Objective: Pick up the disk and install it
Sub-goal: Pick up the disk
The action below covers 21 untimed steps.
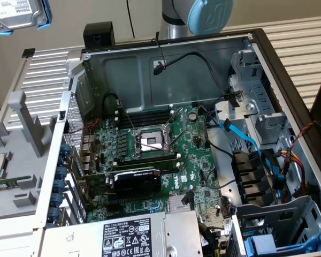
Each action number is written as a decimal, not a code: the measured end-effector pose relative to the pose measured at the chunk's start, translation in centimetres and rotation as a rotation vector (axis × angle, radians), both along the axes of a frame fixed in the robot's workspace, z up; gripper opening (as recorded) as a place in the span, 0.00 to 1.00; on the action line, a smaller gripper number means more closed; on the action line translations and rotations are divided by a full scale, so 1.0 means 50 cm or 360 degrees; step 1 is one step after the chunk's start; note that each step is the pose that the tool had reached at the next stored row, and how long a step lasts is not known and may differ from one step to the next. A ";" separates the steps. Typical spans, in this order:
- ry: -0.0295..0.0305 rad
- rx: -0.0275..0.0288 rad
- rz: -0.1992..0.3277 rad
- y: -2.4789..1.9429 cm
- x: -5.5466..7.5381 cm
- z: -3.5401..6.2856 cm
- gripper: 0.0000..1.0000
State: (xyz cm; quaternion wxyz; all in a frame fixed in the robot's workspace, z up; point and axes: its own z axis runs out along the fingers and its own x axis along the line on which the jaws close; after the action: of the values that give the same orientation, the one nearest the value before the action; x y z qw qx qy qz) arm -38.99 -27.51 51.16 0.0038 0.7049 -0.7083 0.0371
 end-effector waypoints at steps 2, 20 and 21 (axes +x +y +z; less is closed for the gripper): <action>0.00003 0.00043 0.0000 -0.0064 0.016 0.009 0.37; 0.00025 0.00274 0.0000 -0.0679 0.138 0.033 0.37; 0.00025 0.00281 0.0000 -0.0716 0.144 0.033 0.37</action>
State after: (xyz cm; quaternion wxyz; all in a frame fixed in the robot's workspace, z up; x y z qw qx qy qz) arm -31.79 -31.09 52.80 -0.0018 0.7050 -0.7086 0.0303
